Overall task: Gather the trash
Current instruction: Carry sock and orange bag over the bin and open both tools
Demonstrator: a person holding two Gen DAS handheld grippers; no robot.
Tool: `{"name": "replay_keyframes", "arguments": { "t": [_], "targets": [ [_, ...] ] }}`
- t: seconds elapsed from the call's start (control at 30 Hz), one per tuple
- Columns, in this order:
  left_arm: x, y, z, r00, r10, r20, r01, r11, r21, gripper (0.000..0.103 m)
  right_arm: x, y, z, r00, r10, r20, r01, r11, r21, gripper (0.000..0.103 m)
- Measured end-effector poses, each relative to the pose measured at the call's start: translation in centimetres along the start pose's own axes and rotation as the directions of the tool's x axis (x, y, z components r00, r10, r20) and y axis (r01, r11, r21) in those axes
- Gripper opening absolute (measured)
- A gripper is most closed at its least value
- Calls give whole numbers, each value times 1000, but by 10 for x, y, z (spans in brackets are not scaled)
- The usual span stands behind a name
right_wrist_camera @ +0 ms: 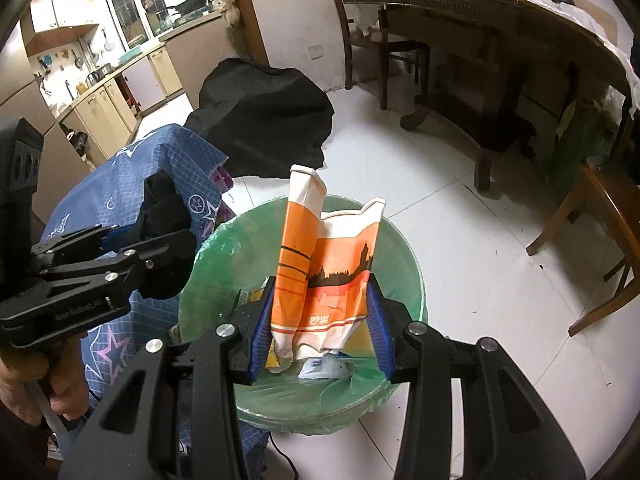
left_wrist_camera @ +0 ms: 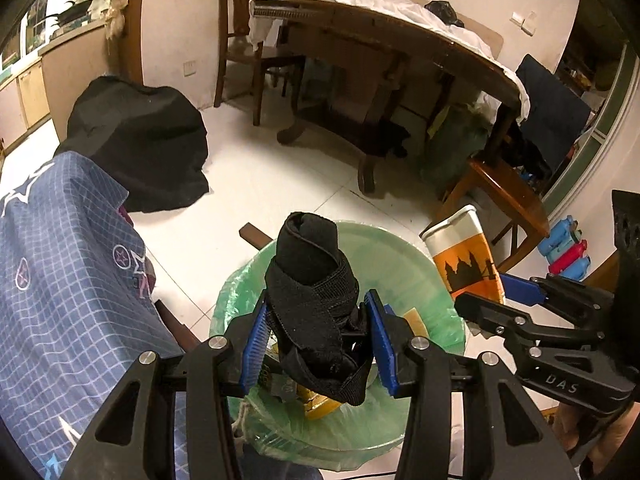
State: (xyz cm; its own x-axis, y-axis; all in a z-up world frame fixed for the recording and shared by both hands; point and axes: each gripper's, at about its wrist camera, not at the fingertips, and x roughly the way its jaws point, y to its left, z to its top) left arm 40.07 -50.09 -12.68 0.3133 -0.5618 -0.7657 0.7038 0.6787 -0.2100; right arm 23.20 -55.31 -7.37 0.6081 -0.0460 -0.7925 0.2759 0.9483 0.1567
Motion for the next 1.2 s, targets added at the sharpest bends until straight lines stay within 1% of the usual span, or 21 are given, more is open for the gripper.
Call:
{"name": "replay_keyframes", "arguments": {
  "t": [0.37, 0.43, 0.53, 0.6, 0.97, 1.2],
  "targets": [
    [15, 5, -3, 1000, 6, -14, -6, 1000, -1, 48, 3, -2, 3, 1000, 4, -6, -4, 1000, 8, 42],
    [16, 5, -3, 1000, 9, -15, -9, 1000, -1, 48, 5, -3, 3, 1000, 5, -5, -5, 1000, 8, 45],
    [19, 7, -3, 1000, 24, -18, -24, 1000, 2, 62, 4, -6, 4, 1000, 10, 1, -10, 1000, 22, 48],
    [19, 9, -3, 999, 36, -13, -37, 999, -4, 64, 5, -9, 3, 1000, 6, 6, -6, 1000, 30, 49],
    [15, 10, -7, 999, 47, -11, -47, 999, -11, 64, -3, -13, -2, 999, 4, 37, -6, 999, 41, 49],
    [0, 3, -15, 998, 63, 6, -63, 998, -3, 64, -21, -1, -9, 997, -12, 81, 10, 1000, 20, 60]
  ]
}}
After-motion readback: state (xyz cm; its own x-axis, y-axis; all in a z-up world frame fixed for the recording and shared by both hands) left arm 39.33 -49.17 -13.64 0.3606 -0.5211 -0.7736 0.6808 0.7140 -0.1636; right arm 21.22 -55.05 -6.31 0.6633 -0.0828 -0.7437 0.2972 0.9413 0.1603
